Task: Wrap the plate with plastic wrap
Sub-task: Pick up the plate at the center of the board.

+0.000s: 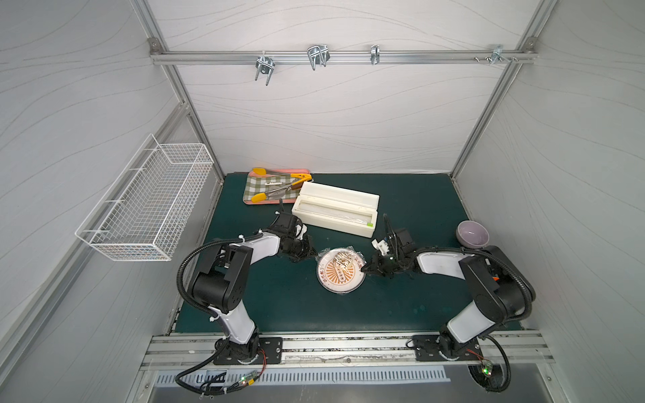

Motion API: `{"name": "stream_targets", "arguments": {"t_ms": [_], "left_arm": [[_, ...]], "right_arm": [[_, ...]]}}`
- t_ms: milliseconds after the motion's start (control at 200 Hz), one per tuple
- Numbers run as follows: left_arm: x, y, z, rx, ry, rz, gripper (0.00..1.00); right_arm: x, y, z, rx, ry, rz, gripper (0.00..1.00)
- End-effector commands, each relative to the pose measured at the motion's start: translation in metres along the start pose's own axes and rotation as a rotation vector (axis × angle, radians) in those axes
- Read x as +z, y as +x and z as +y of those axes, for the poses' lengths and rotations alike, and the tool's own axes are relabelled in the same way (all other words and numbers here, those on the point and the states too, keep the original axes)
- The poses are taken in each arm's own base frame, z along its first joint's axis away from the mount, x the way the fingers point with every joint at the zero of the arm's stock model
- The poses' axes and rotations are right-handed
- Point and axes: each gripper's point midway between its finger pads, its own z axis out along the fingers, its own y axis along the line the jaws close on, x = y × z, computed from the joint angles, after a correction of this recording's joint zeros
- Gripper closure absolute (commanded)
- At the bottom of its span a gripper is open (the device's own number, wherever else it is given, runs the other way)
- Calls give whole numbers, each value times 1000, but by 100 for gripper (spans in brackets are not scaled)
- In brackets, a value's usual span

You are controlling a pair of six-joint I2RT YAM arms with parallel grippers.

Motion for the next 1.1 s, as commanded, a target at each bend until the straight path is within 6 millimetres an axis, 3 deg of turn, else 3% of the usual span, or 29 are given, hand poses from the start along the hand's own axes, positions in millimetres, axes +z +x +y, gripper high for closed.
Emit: {"name": "stream_targets", "arguments": {"t_ms": [0, 115, 365, 480, 770, 1090], "left_arm": [[0, -6, 7, 14, -47, 15, 98], [4, -2, 10, -36, -18, 56, 98], [-3, 18, 1, -103, 70, 122, 96], [-1, 28, -14, -171, 209, 171, 96], [-11, 29, -66, -208, 521, 191, 96], [-5, 25, -90, -271, 665, 226, 77]], "right_arm": [[-9, -3, 20, -42, -115, -1, 100], [-16, -5, 35, -74, -195, -28, 100], [-26, -13, 44, -56, -268, -106, 100], [-32, -18, 50, -58, -294, -145, 100], [-35, -20, 51, -50, -262, -214, 100], [-51, -24, 60, -36, -279, -324, 100]]}}
